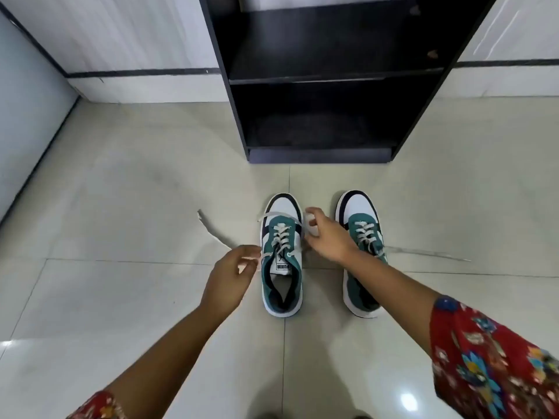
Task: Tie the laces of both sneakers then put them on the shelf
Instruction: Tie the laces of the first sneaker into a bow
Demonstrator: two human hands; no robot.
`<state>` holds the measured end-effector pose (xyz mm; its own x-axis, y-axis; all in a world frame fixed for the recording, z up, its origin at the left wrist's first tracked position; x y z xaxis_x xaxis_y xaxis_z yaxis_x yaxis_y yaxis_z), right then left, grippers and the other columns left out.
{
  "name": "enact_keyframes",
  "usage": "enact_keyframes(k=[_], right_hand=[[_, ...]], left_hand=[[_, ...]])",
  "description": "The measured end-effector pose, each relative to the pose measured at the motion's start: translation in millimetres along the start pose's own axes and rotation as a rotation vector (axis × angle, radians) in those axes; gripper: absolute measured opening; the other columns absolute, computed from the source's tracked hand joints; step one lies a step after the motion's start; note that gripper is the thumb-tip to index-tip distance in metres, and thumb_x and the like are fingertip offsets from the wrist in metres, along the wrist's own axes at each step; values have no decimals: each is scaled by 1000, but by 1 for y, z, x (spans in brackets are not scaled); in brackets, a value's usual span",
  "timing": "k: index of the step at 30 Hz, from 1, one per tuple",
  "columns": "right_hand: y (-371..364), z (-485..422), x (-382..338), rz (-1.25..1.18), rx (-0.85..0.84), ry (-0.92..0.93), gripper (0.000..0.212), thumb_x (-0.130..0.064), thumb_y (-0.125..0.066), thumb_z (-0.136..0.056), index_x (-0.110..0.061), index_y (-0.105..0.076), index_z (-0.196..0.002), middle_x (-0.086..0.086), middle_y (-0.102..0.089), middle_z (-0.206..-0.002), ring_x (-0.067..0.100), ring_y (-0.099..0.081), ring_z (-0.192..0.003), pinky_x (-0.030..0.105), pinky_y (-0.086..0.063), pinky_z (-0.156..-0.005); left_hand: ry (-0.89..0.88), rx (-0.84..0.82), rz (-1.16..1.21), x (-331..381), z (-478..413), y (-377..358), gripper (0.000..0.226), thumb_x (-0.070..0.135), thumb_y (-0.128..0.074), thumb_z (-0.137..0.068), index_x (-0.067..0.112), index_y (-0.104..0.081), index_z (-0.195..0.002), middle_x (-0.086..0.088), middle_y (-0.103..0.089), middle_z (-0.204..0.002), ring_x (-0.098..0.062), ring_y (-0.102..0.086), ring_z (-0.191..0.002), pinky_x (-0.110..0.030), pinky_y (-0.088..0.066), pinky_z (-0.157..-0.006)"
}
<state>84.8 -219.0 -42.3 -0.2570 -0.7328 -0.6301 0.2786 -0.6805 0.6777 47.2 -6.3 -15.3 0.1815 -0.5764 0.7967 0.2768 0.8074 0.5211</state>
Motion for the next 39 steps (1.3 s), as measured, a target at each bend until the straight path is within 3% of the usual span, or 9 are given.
enact_keyframes(k=[2, 6, 10, 14, 20, 25, 29, 34, 39], right_hand=[[-7, -11, 1, -114, -31, -89, 63, -18, -57, -84, -22, -27, -140, 14, -61, -122, 32, -61, -104, 39, -49, -87], [4, -19, 4, -299, 45, -162, 41, -17, -60, -84, -13, -49, -123, 10, -68, -92, 25, -64, -83, 34, -48, -74], [55, 4, 14, -488, 446, -133, 19, -13, -55, -85, -14, -64, -101, -2, -63, -83, 16, -58, -72, 16, -43, -59], [82, 30, 28, -309, 670, -196, 23, -20, -52, -87, -21, -59, -109, -4, -63, -92, 18, -57, -78, 27, -39, -66], [44, 33, 29, 186, 486, -100, 42, -22, -58, -81, -14, -53, -123, 11, -53, -130, 33, -47, -117, 41, -41, -93], [-14, 37, -7, 116, 70, 250, 40, -22, -53, -87, -21, -52, -127, 1, -56, -131, 21, -45, -125, 35, -38, -105], [-25, 37, -16, 179, 68, 280, 38, -23, -54, -86, -22, -54, -124, 0, -66, -116, 23, -55, -110, 36, -45, -96], [-18, 40, -17, 165, 125, 259, 24, -28, -59, -82, -21, -65, -104, -5, -74, -92, 18, -65, -92, 32, -50, -84], [-19, 36, -16, 164, 95, 196, 24, -41, -59, -82, -20, -65, -92, -3, -72, -88, 18, -65, -85, 31, -49, -73]], left_hand=[[-8, -3, -16, 1, -4, -2, 27, 12, -50, -89, 32, -63, -103, 17, -67, -103, -3, -60, -95, -21, -46, -76], [-7, 56, 43, 0, -8, -4, 24, 14, -52, -90, 29, -63, -103, 12, -67, -107, -3, -60, -97, -24, -44, -81], [-25, 69, 74, -1, -7, -9, 24, 13, -52, -90, 26, -64, -105, 12, -66, -108, 8, -59, -93, -15, -43, -78], [-26, 65, 72, -6, -7, -12, 25, 14, -52, -90, 26, -63, -108, 13, -65, -110, 8, -58, -93, -15, -43, -77], [-4, 59, 49, -16, -6, -14, 25, 15, -52, -89, 27, -61, -110, 12, -64, -113, -1, -60, -98, -28, -47, -85], [-15, 21, -74, -15, -11, -17, 31, 23, -53, -90, 30, -55, -120, 15, -60, -114, -6, -57, -95, -22, -39, -80], [-91, 20, -181, -5, -15, -21, 23, 22, -53, -90, 24, -58, -112, 11, -60, -115, -6, -55, -94, -9, -37, -72], [-125, 47, -300, -3, -16, -12, 14, 27, -51, -91, 18, -58, -99, 3, -70, -97, -18, -64, -90, -30, -47, -79], [-126, -2, -275, -2, -23, -9, 18, 37, -57, -88, 30, -62, -104, 5, -69, -81, -11, -61, -81, -39, -40, -94]])
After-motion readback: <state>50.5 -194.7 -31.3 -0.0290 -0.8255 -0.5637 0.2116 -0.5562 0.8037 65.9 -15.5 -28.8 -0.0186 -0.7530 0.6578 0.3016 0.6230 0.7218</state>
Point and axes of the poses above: each hand's wrist, its own z-axis away from the middle knuckle, its own y-axis out of the back of the hand, x = y × z, the point moved 5 cm from there along -z, towards the middle knuckle
